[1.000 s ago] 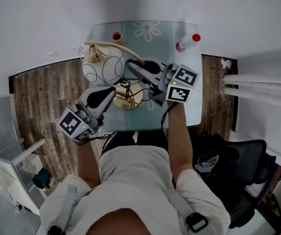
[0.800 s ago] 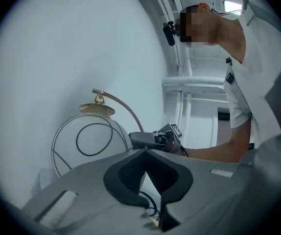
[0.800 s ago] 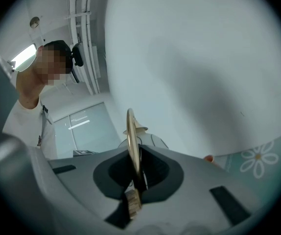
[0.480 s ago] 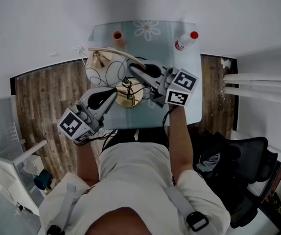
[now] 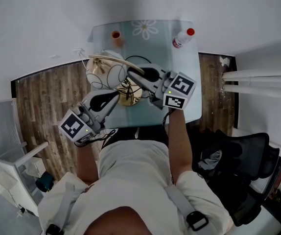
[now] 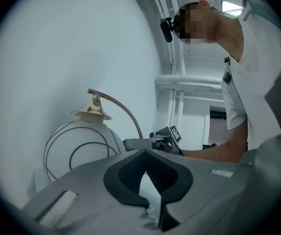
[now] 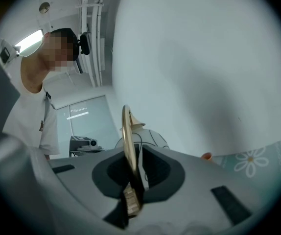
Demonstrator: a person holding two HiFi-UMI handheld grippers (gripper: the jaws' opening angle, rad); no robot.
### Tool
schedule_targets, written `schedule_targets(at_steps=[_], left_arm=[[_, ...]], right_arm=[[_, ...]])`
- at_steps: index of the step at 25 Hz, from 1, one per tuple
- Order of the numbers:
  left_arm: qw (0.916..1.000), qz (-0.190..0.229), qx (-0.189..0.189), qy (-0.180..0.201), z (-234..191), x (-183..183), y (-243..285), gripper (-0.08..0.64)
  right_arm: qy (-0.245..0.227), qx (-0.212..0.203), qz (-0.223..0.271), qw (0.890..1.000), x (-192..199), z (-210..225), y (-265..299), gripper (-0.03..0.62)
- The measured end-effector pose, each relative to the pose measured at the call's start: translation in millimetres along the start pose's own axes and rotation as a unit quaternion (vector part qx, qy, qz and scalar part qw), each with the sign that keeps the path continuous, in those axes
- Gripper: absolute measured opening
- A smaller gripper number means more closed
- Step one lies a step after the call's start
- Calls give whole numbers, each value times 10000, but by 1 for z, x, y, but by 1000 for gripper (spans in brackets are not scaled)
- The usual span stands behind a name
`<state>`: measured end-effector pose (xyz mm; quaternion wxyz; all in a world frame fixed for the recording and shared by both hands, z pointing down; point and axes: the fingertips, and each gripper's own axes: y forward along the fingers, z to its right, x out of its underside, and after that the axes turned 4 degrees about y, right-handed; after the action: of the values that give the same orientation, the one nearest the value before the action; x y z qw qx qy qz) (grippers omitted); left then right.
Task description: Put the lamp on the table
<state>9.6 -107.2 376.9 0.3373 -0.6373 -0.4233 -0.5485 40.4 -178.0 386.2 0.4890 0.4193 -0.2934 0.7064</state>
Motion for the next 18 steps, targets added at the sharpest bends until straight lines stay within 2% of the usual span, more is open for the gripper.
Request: schedule_targets(at_steps=[2, 9, 12, 18], left_arm=[[10000, 10, 35, 6, 1, -2, -1, -2], [9999, -65, 102, 12, 7, -4, -2, -2], [9998, -106, 140, -1, 11, -3, -5, -2], [9997, -66, 222, -56, 20, -4, -8, -2]], right_arm=[[-13, 3, 17, 10000, 0, -3, -2, 49], [-163, 107, -37, 9998, -1, -12, -8, 51], [-211, 121, -32, 9997, -1, -17, -11, 95], [-326, 153, -110, 9993, 3, -29, -15, 95]])
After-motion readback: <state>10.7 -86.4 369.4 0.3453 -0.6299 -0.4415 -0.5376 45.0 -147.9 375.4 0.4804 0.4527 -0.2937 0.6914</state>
